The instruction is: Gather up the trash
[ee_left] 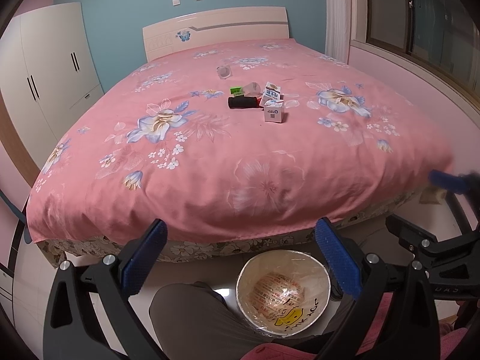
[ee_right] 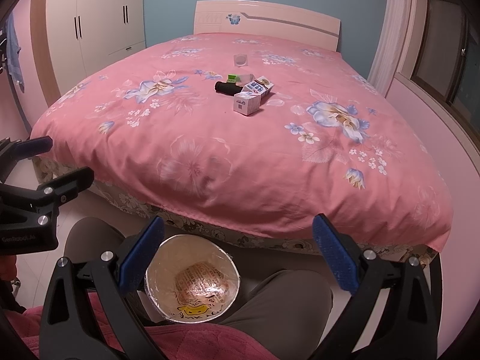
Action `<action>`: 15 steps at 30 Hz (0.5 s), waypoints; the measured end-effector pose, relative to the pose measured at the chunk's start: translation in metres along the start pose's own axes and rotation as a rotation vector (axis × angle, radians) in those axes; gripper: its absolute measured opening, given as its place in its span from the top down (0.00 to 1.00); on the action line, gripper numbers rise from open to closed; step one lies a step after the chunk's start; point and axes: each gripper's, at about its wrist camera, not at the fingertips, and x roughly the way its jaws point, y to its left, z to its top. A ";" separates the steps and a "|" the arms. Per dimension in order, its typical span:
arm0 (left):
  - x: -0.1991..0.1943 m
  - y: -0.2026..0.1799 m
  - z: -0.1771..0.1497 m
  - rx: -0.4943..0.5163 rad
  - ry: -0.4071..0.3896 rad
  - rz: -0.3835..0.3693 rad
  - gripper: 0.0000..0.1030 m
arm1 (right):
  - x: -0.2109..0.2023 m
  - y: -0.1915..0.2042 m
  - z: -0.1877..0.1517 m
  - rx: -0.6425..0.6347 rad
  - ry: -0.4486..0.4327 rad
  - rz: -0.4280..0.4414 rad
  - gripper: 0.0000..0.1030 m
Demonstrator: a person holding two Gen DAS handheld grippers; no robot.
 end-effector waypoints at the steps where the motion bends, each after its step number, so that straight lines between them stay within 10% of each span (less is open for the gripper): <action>1: 0.000 0.000 0.000 0.001 0.001 0.001 0.02 | 0.000 0.000 0.000 -0.001 0.000 0.000 0.06; 15: 0.010 -0.001 0.003 0.012 0.027 -0.028 0.02 | 0.005 -0.001 0.001 -0.001 0.005 0.003 0.06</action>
